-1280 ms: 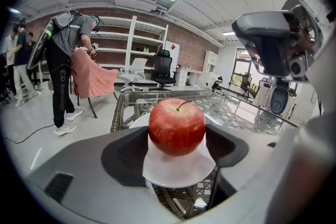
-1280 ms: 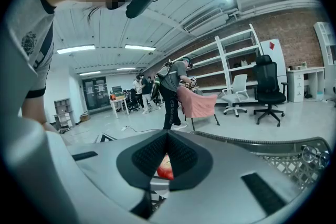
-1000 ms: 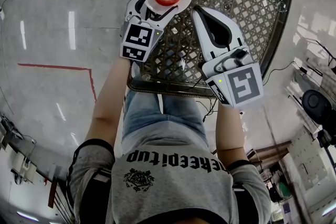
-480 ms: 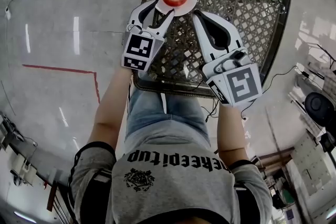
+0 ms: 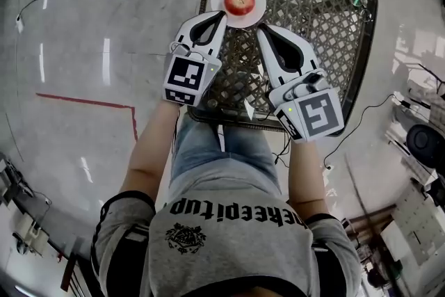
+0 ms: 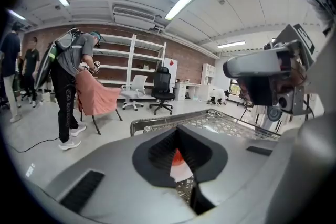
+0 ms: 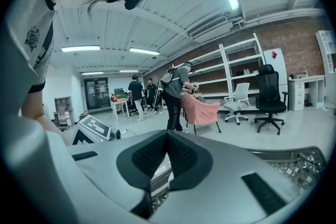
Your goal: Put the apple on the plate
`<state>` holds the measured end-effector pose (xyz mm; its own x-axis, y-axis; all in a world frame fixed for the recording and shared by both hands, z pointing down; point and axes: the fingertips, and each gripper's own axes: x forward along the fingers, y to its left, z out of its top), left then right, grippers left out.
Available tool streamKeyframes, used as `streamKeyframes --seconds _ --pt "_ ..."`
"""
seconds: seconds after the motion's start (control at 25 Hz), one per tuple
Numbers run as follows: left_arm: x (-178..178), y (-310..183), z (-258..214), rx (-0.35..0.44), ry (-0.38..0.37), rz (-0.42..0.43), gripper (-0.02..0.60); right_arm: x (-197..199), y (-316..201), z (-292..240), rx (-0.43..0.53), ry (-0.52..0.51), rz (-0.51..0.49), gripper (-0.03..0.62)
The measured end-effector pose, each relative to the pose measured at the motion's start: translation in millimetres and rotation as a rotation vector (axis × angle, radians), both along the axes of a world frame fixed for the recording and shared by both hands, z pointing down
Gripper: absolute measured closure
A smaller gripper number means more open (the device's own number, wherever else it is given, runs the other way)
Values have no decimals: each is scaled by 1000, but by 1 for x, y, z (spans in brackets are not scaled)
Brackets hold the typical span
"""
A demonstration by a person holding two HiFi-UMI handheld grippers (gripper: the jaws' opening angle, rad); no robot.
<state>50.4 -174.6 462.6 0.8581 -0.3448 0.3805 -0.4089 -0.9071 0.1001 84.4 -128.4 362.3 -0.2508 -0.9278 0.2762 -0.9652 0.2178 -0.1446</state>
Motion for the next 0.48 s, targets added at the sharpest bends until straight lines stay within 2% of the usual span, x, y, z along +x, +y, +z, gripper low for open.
streamKeyframes --seconds 0.28,0.48 --pt "-5 14 -61 -18 105 42 549 -11 6 -21 29 9 18 595" --pt "-12 28 -101 -2 147 75 549 -22 14 -35 46 24 21 595"
